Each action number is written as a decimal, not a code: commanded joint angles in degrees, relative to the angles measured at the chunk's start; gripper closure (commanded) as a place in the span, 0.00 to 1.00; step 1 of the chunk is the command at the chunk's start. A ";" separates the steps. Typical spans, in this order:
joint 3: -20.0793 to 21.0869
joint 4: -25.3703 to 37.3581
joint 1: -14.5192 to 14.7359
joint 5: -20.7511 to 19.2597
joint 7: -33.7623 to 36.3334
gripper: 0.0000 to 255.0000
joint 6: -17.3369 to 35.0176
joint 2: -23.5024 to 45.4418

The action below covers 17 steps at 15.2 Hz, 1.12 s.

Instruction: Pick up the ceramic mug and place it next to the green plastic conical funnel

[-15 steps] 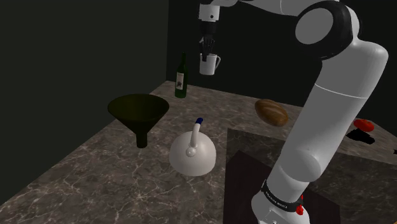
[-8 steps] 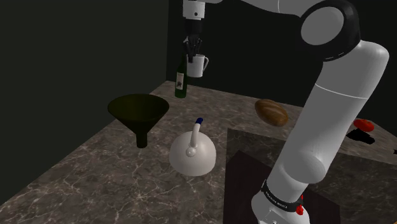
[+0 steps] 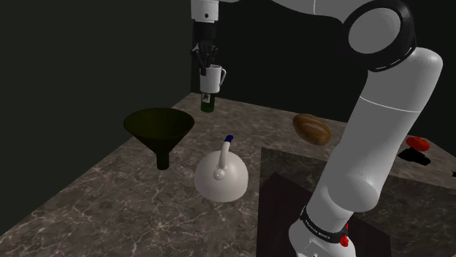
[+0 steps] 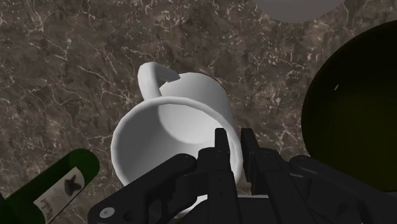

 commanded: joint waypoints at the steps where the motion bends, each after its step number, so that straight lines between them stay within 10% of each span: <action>1: 0.08 -1.64 0.08 0.00 0.33 1.00 1.49 -0.16; 17: 0.02 -15.85 0.02 -0.14 1.25 1.00 14.19 -1.65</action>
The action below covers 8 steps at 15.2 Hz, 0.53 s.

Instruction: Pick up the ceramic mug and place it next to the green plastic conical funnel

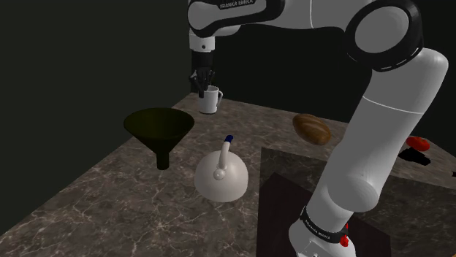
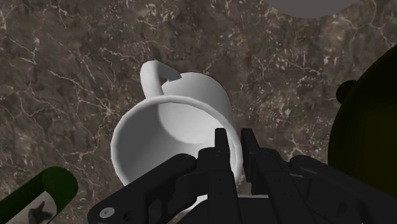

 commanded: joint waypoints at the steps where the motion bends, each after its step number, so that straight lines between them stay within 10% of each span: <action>1: -0.01 -1.46 -0.01 -0.03 0.10 1.00 1.53 0.01; 8: -0.05 -6.24 -0.05 -0.13 0.47 1.00 6.81 0.52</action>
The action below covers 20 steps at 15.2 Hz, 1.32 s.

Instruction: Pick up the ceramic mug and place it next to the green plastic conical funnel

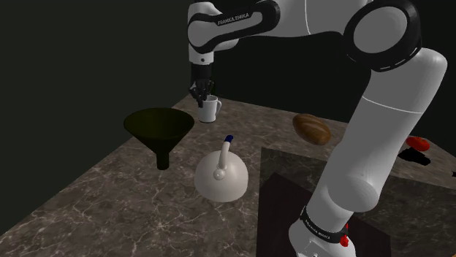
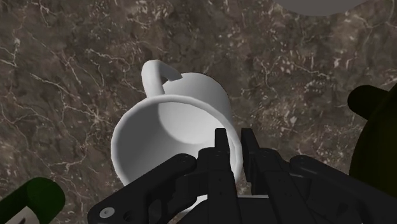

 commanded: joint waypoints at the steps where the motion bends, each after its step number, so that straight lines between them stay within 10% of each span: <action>1: -0.06 -1.21 -0.06 -0.04 0.02 1.00 1.55 0.29; 20: -0.18 -10.66 -0.19 -0.45 1.07 1.00 15.47 4.79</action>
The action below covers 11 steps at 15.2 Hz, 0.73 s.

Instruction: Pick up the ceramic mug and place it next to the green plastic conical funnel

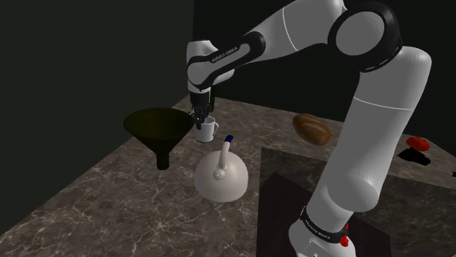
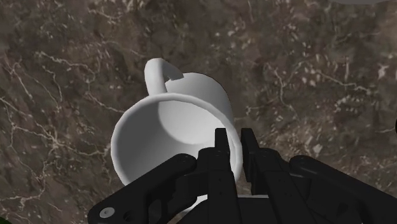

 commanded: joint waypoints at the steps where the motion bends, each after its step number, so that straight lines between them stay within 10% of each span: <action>1: -0.05 -0.99 -0.06 -0.07 0.06 1.00 1.64 0.61; 9: -0.05 -0.99 -0.06 -0.07 0.06 1.00 1.64 0.61; 10: -0.05 -0.99 -0.06 -0.07 0.06 0.00 1.64 0.61; 11: -0.05 -0.99 -0.06 -0.07 0.05 0.00 1.65 0.61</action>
